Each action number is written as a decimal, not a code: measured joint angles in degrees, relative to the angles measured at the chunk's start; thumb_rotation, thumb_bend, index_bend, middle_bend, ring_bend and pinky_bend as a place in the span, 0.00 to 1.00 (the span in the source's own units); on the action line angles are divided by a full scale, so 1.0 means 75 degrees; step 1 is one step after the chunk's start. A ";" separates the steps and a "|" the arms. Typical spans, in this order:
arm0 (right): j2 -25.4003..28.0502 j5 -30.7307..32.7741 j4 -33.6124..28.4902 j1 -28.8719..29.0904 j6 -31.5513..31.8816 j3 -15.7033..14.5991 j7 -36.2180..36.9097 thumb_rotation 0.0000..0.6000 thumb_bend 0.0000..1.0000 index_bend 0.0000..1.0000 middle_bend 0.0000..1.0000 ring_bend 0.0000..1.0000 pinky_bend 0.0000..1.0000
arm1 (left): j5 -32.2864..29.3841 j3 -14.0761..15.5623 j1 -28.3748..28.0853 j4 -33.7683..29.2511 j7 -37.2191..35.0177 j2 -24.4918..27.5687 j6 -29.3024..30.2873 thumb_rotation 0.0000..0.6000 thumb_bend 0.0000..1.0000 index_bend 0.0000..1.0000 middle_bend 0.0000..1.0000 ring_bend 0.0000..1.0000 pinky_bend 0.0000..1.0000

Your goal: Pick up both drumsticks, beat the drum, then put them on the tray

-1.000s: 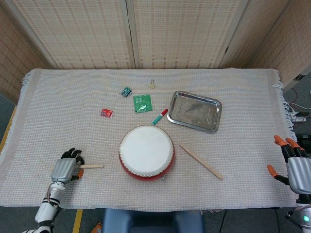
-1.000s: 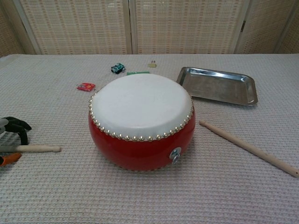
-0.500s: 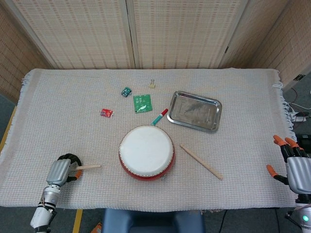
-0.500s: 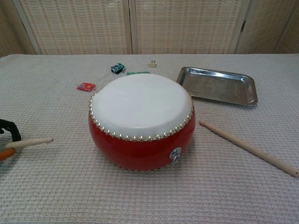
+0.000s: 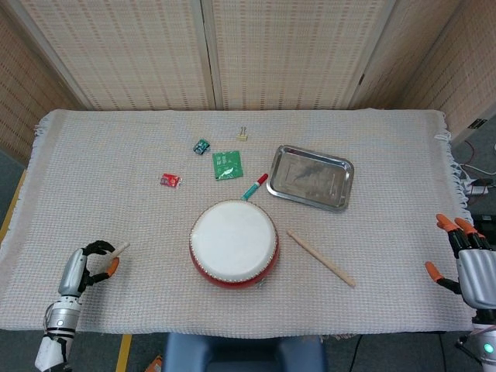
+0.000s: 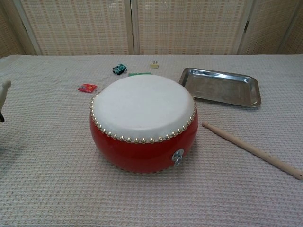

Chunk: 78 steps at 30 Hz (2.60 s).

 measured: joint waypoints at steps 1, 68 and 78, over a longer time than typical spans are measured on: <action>0.0013 -0.0005 -0.0009 0.0002 0.0000 0.0001 -0.0010 1.00 0.17 0.11 0.22 0.10 0.26 | 0.0013 -0.0017 0.0011 -0.0015 -0.0407 0.0025 -0.0044 1.00 0.43 0.63 0.47 0.35 0.37; 0.0317 -0.0114 -0.0553 -0.0084 0.0316 0.0101 -0.0155 1.00 0.17 0.11 0.22 0.10 0.26 | 0.1900 0.0991 -0.0114 0.0432 -0.7040 0.0178 0.0157 0.55 0.35 0.55 0.64 0.56 0.68; 0.0300 -0.0087 -0.0584 -0.0085 0.0291 0.0094 -0.0177 1.00 0.17 0.11 0.22 0.10 0.26 | 0.2036 0.1307 0.0030 0.0738 -0.6105 -0.0186 0.0391 0.54 0.35 0.61 0.68 0.59 0.70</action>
